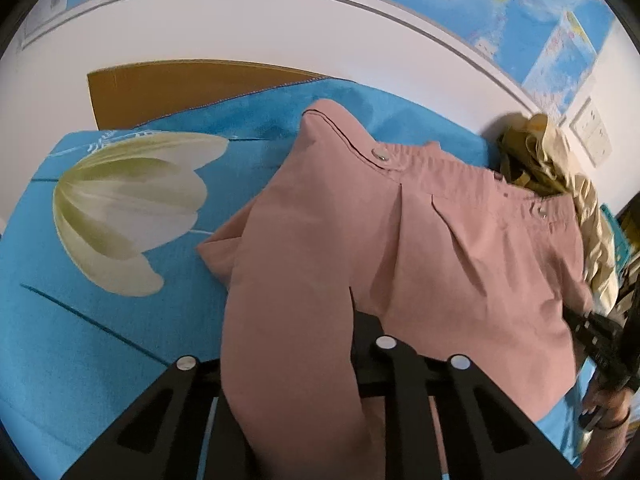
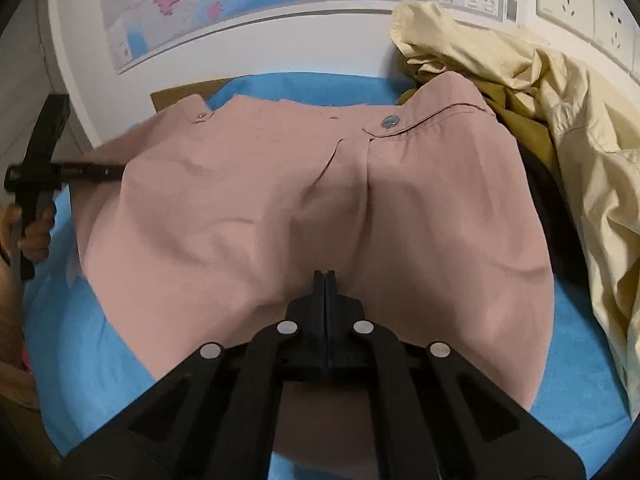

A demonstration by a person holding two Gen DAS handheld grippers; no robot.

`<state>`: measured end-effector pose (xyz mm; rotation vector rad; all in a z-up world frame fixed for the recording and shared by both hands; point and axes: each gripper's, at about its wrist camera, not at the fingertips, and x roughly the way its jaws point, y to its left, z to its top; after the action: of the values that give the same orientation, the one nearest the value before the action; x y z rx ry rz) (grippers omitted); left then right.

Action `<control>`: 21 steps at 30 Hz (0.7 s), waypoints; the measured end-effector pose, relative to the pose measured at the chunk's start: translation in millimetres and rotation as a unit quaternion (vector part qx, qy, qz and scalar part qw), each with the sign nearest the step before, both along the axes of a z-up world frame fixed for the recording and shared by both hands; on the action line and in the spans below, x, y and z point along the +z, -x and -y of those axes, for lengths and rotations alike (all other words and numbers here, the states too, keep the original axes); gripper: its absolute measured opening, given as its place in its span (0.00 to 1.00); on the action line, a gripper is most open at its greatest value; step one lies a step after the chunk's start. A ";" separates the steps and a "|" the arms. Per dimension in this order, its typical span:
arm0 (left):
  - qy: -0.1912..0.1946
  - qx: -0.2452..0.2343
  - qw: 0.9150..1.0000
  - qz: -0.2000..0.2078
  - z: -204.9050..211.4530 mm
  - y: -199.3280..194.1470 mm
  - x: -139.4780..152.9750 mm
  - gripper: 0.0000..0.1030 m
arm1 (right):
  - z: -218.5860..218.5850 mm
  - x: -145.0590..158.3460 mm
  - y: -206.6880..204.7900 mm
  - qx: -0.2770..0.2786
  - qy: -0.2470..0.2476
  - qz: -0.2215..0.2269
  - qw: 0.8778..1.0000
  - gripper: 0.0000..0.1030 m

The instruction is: Fold large clothes

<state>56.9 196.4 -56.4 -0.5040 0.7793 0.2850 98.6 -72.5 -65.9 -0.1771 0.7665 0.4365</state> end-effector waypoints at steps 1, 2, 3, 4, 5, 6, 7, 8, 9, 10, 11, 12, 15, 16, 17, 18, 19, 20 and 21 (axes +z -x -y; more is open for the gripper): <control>-0.001 -0.005 1.000 0.003 2.6 2.5 1.4 0.30 | -0.5 1.8 0.6 -0.004 -0.004 -0.001 1.000 0.02; 0.002 -0.010 1.000 0.006 3.9 4.1 2.1 0.36 | -0.3 2.9 0.8 -0.006 -0.010 -0.001 1.000 0.06; 0.002 -0.016 1.000 0.010 5.7 6.1 3.8 0.41 | 0.7 6.5 0.8 -0.010 -0.022 0.004 1.000 0.29; -0.003 -0.018 1.000 0.011 6.8 7.4 5.2 0.43 | -0.3 8.6 -0.2 -0.011 -0.029 0.010 0.999 0.51; -0.011 -0.020 1.000 0.011 7.9 7.4 6.1 0.46 | -2.9 10.8 -1.7 -0.013 -0.028 0.016 0.999 0.57; -0.032 -0.015 0.999 0.005 9.8 5.8 8.1 0.60 | -6.2 12.4 -6.2 -0.022 -0.020 0.022 0.999 0.62; -0.052 -0.006 0.999 0.002 11.2 4.0 10.1 0.65 | -7.5 13.7 -11.0 -0.023 -0.019 0.018 0.999 0.63; -0.060 -0.005 0.998 0.002 11.7 1.7 11.8 0.65 | -11.6 12.3 -19.3 -0.022 -0.022 0.008 0.999 0.63; -0.055 -0.010 0.998 0.003 11.0 -1.2 12.9 0.65 | -15.3 10.7 -26.3 -0.023 -0.021 0.000 1.000 0.63; -0.054 -0.013 0.998 0.002 10.6 -3.2 13.3 0.65 | -20.5 8.2 -33.4 -0.022 -0.015 -0.007 1.000 0.62; -0.055 -0.015 0.998 -0.001 10.4 -6.4 13.6 0.65 | -22.9 7.0 -39.2 -0.022 -0.008 -0.006 1.000 0.57; -0.057 -0.017 0.998 -0.004 10.3 -9.2 13.3 0.65 | -29.4 4.7 -45.1 -0.022 0.010 -0.002 1.000 0.41; -0.067 -0.015 0.997 -0.019 8.8 -17.2 8.7 0.37 | -25.7 6.6 -52.7 -0.023 0.006 -0.007 1.000 0.02; -0.066 -0.012 0.997 -0.023 5.9 -19.6 7.9 0.27 | -23.4 13.2 -53.5 -0.025 -0.001 0.004 1.000 0.02; -0.060 -0.008 0.998 -0.018 2.6 -20.1 9.0 0.23 | -20.3 22.6 -52.8 -0.027 -0.009 0.023 0.999 0.02; -0.056 -0.008 0.998 -0.012 0.3 -20.1 10.8 0.16 | -17.8 28.7 -53.7 -0.031 -0.015 0.030 0.999 0.02; -0.049 -0.006 0.999 -0.003 -3.9 -20.3 14.9 0.14 | -15.3 33.9 -55.8 -0.040 -0.022 0.036 0.998 0.02; -0.045 -0.004 0.999 0.003 -5.9 -21.0 17.5 0.14 | -14.2 37.1 -58.8 -0.043 -0.026 0.041 0.998 0.02; -0.043 0.002 0.999 0.007 -9.2 -23.5 19.9 0.14 | -15.3 35.3 -65.2 -0.047 -0.020 0.041 0.998 0.02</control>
<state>80.4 205.7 -36.6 -0.4262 0.7499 0.3172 163.8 -57.2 -30.5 -0.1205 0.6830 0.3527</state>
